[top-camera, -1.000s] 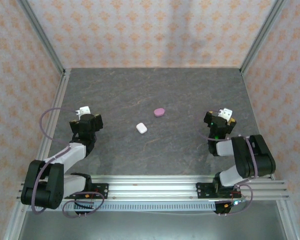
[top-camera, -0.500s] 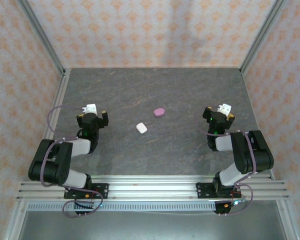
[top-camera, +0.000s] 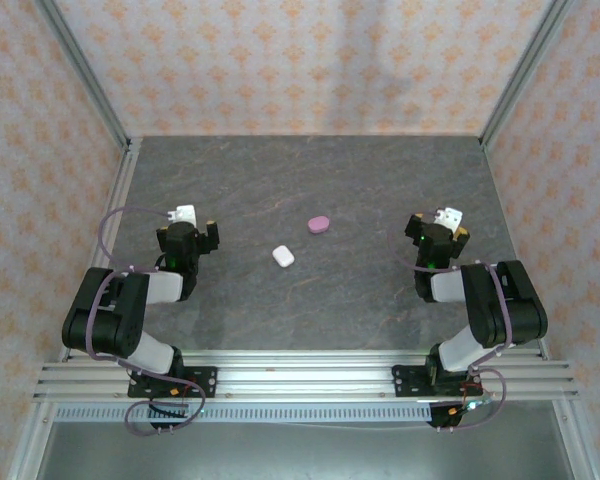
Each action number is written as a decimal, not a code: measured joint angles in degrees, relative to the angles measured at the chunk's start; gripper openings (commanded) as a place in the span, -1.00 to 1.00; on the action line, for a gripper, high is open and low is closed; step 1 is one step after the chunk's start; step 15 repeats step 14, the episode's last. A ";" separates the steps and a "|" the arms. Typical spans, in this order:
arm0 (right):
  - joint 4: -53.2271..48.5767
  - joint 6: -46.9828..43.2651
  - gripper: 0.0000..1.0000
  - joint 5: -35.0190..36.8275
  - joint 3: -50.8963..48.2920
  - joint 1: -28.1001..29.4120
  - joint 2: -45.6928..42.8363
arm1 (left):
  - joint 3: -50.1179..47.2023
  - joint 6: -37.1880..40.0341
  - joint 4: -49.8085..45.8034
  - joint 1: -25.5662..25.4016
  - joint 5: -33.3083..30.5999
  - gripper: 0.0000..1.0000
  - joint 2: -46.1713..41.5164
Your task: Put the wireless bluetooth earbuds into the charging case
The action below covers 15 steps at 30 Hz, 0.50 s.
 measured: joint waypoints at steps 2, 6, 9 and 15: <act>-0.02 0.00 0.99 0.00 0.00 0.00 0.00 | 0.00 0.15 -0.02 0.00 0.00 1.00 0.00; -0.02 0.00 0.99 0.00 0.00 0.02 0.00 | 0.07 0.20 0.00 0.00 0.00 1.00 0.00; -0.37 0.00 0.99 -0.02 0.00 0.02 0.00 | 0.09 0.20 0.00 0.00 0.00 1.00 0.00; -0.68 0.00 0.99 -0.02 0.00 0.02 0.00 | 0.09 0.20 0.00 0.00 0.00 1.00 0.00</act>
